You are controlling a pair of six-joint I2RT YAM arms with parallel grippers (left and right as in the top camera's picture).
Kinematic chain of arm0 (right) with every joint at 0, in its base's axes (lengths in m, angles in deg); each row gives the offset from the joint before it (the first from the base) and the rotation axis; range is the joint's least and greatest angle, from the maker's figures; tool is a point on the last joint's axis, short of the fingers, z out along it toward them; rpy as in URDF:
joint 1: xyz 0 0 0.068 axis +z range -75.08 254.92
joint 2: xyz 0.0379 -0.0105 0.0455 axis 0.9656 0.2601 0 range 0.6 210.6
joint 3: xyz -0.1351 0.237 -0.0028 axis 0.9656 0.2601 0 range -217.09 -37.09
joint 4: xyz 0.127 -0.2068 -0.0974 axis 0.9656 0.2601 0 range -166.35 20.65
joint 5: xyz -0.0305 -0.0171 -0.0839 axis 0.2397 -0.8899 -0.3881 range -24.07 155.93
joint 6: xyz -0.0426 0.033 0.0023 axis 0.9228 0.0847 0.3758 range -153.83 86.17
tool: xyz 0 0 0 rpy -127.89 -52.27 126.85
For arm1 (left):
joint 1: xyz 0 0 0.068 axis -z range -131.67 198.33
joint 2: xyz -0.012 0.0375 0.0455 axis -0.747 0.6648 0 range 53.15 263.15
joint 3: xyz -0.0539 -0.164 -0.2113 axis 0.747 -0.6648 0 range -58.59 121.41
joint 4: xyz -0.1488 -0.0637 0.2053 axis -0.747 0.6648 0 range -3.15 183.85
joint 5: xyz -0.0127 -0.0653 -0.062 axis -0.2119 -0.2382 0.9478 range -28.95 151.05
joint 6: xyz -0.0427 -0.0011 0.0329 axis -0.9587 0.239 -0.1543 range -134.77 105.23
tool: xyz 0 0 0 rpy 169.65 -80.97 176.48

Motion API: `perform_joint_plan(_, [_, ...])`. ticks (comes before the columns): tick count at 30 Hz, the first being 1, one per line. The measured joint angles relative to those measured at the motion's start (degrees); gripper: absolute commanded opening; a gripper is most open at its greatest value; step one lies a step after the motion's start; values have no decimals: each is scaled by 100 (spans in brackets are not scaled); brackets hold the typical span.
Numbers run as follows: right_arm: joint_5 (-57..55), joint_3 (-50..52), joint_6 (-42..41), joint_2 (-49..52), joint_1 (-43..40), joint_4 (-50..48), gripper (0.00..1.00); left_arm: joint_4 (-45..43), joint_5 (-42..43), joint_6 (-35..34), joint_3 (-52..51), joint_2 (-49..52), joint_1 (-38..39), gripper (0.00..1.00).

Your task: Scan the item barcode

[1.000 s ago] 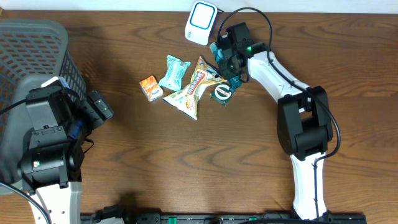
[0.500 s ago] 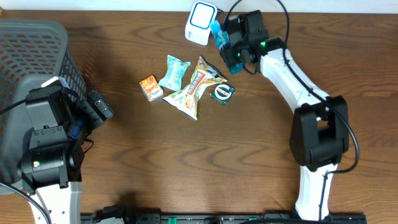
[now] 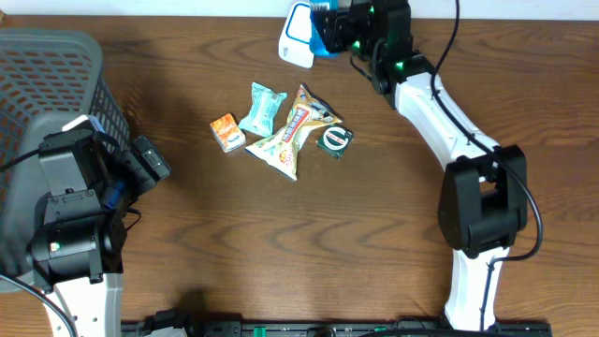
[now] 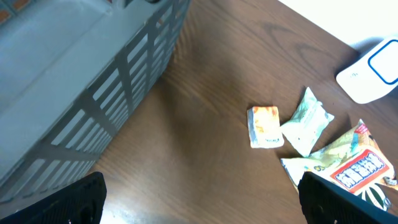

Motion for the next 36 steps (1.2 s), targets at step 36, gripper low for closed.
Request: perform_joint_plan(36, [968,2,-3751,2103,52,-3226,1,0,2,0,0,0,0,98])
